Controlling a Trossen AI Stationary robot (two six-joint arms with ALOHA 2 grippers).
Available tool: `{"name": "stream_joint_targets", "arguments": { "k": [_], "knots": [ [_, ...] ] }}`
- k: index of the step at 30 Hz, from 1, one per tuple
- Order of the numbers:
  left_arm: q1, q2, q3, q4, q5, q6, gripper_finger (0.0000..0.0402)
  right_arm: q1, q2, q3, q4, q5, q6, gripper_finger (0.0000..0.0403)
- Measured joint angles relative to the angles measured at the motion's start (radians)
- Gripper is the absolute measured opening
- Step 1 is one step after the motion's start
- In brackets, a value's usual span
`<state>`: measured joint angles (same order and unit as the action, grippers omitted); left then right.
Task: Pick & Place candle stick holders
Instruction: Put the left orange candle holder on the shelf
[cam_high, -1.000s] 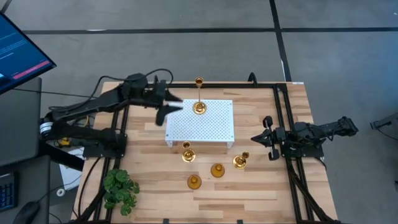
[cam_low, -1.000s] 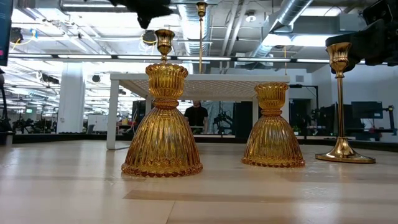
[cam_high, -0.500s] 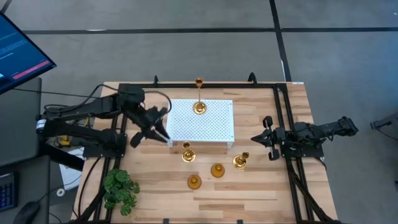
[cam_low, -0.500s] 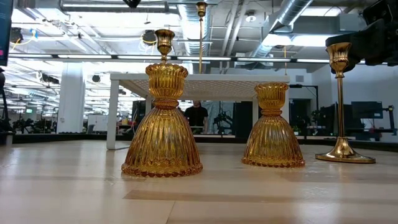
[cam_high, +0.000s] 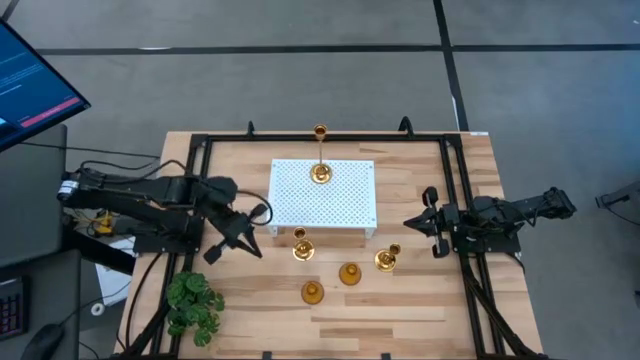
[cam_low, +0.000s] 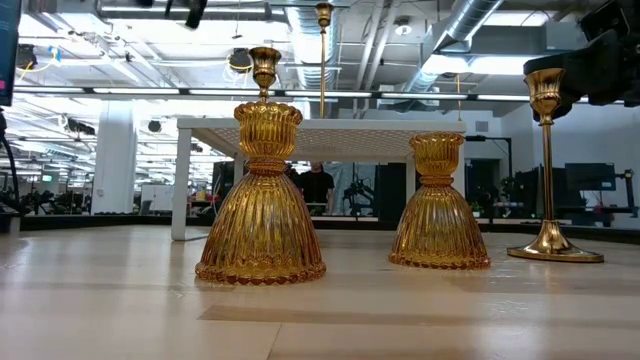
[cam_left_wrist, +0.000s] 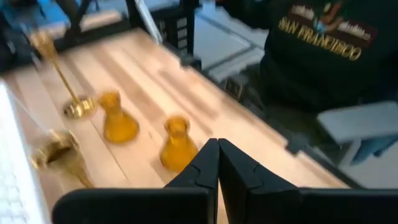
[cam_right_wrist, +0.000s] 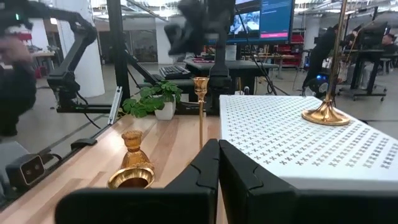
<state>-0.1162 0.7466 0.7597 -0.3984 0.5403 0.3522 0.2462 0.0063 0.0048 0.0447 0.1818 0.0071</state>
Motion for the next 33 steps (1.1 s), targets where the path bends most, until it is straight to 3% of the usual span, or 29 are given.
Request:
{"name": "stream_joint_targets", "arguments": {
  "k": [5, 13, 22, 29, 33],
  "knots": [
    [-0.033, -0.023, -0.118, 0.064, -0.036, -0.038, 0.0007, 0.000, 0.000, 0.000, 0.000, 0.000, 0.020, 0.0000],
    [-0.117, -0.031, -0.269, 0.308, -0.115, -0.195, 0.0007, 0.000, 0.000, 0.000, 0.000, 0.000, 0.016, 0.0000],
    [-0.290, -0.030, -0.382, 0.514, -0.380, -0.264, 0.0008, 0.000, 0.000, 0.000, 0.000, 0.001, 0.009, 0.0000],
    [-0.429, -0.030, -0.384, 0.540, -0.671, -0.265, 0.0008, 0.000, 0.000, 0.000, 0.000, 0.001, 0.009, 0.0000],
    [-0.458, -0.030, -0.385, 0.571, -0.743, -0.309, 0.0008, 0.000, 0.000, 0.000, -0.001, 0.000, 0.009, 0.0000]
  ]
}}
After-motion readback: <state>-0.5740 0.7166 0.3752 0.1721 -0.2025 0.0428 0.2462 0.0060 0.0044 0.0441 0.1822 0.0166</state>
